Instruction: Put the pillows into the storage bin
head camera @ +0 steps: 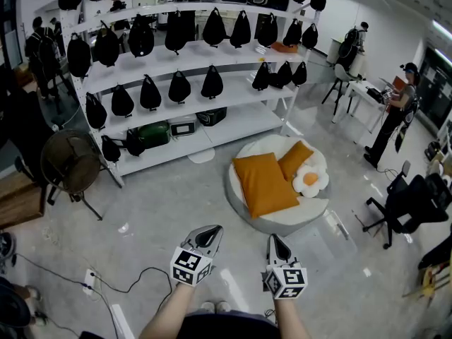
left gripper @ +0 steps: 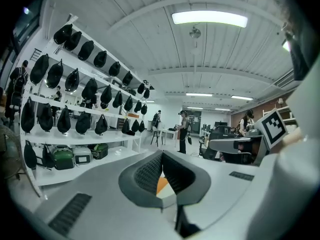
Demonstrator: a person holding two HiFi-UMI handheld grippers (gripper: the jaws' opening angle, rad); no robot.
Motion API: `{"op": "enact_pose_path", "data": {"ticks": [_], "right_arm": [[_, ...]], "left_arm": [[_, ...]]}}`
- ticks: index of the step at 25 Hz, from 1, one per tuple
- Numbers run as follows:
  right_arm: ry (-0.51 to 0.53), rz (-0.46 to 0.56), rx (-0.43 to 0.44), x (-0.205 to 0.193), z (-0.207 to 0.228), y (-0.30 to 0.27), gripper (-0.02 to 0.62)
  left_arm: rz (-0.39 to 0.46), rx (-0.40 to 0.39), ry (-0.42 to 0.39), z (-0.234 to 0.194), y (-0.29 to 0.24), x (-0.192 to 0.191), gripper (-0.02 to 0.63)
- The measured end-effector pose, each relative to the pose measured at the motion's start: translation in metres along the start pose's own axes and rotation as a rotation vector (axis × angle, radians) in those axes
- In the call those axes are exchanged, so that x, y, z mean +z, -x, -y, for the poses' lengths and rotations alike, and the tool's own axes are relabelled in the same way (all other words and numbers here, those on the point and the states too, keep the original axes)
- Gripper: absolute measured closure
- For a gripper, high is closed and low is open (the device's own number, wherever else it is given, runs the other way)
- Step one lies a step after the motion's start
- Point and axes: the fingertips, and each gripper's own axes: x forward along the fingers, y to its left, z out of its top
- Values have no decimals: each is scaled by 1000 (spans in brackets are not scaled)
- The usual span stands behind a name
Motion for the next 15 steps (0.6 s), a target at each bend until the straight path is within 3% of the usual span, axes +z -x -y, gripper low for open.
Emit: {"op": "enact_pose_path", "data": {"ticks": [8, 9, 10, 11, 13, 15], "right_arm": [[-56, 37, -19, 12, 1, 5, 592], [-70, 39, -12, 9, 1, 6, 570], [-87, 38, -4, 4, 3, 6, 490], [-103, 35, 1, 0, 4, 6, 463], [-122, 27, 5, -4, 5, 6, 407], [-134, 23, 7, -7, 4, 6, 391]], "left_arm": [[37, -9, 33, 0, 8, 3, 583], [43, -10, 38, 0, 9, 3, 583], [48, -11, 42, -1, 11, 3, 581], [51, -10, 46, -1, 11, 3, 574], [51, -8, 54, -1, 12, 1, 484], [47, -8, 61, -2, 13, -1, 442]]}}
